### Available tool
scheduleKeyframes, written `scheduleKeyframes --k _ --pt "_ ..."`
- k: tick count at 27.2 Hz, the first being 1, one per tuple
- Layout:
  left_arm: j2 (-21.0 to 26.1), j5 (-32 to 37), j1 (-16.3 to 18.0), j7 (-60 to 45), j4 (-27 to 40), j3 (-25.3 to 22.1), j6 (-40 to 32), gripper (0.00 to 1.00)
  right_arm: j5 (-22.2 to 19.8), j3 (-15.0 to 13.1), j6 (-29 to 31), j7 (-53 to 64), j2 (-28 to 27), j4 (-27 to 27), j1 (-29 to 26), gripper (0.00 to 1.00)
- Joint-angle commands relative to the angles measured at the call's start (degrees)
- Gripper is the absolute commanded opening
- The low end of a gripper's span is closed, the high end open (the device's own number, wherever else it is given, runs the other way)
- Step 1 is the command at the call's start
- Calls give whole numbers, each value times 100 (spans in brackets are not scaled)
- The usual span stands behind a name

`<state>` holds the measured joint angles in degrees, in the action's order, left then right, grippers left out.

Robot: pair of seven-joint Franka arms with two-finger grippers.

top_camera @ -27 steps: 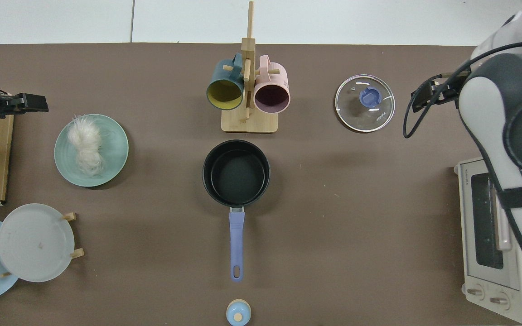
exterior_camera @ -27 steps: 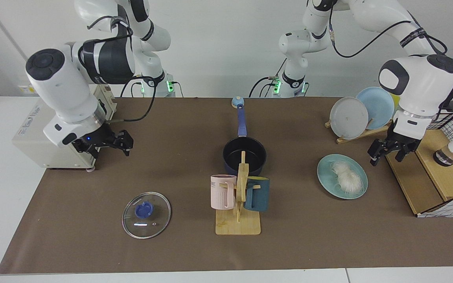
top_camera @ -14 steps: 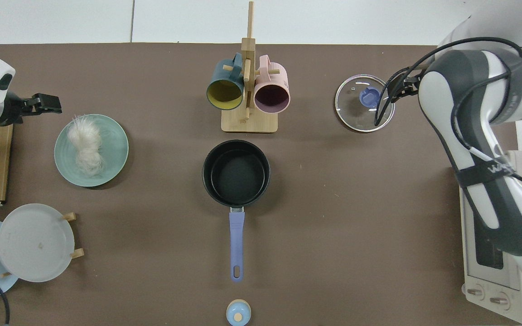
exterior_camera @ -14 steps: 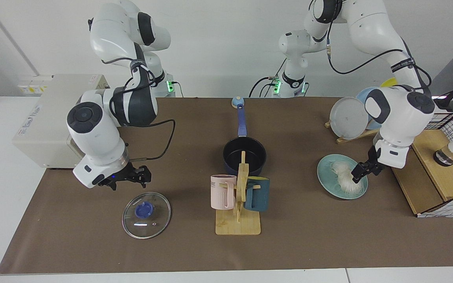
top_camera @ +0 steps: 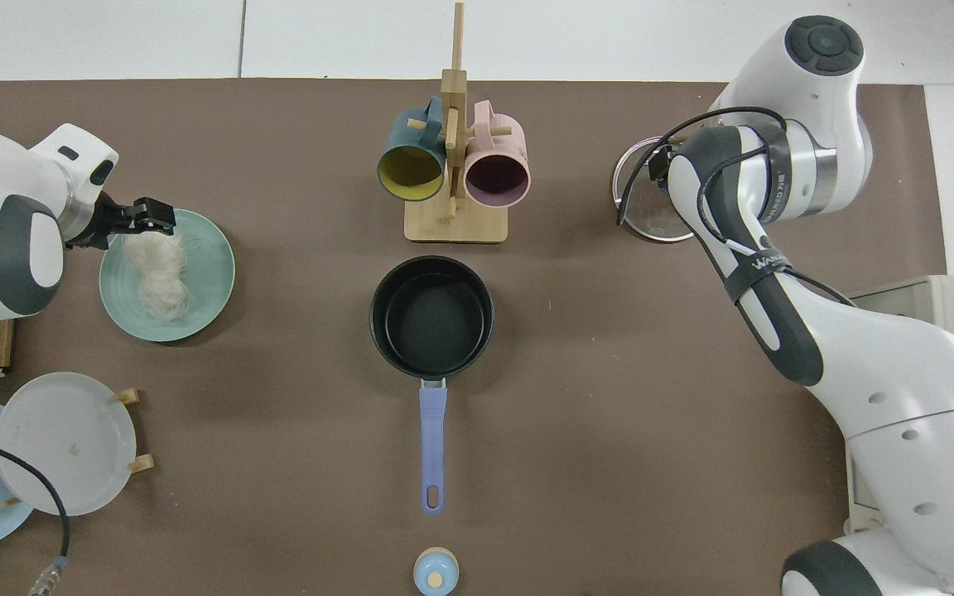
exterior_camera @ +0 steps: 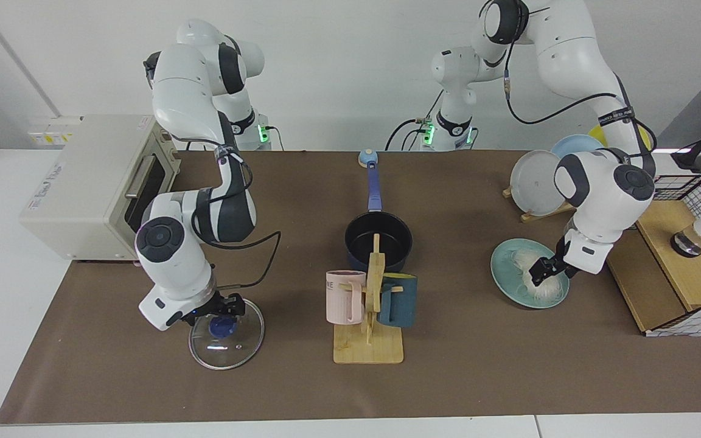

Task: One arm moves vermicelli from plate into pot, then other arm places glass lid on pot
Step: 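Reach the left gripper to the vermicelli while the right gripper reaches the lid, then lift the vermicelli with the left gripper and carry it over the saucepan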

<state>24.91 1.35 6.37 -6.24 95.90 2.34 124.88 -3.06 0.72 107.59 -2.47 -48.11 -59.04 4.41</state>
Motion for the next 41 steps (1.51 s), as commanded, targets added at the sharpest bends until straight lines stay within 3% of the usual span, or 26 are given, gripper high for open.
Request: scheduleKeyframes --k 1,6,10,14,16,27,31,36,41 --pt "58 120 14 88 139 -5 194 100 -55 -37 192 -139 -339 314 112 98" --pt "119 67 -30 18 323 -5 510 97 -63 -37 288 -254 -392 314 174 98" --pt "181 32 -30 -61 385 -5 678 74 -63 -46 333 -263 -409 314 183 98" --pt "181 32 -30 -96 298 -5 415 32 -63 -63 324 -263 -427 305 183 98" --pt "190 24 -21 -105 149 -5 160 1 -63 -63 324 -263 -427 305 174 98" --pt "84 111 -65 -202 -669 170 -973 0 -46 -28 271 -245 -374 288 130 98" --pt "-284 103 -74 -552 -766 363 -1448 0 -46 16 289 -236 -348 288 103 98" --pt "-653 85 -74 -1132 -766 855 -1958 0 -46 16 289 -236 -322 279 103 98" --pt "-795 76 -74 -2238 -740 1636 -2231 0 -46 7 297 -236 -286 270 112 98"
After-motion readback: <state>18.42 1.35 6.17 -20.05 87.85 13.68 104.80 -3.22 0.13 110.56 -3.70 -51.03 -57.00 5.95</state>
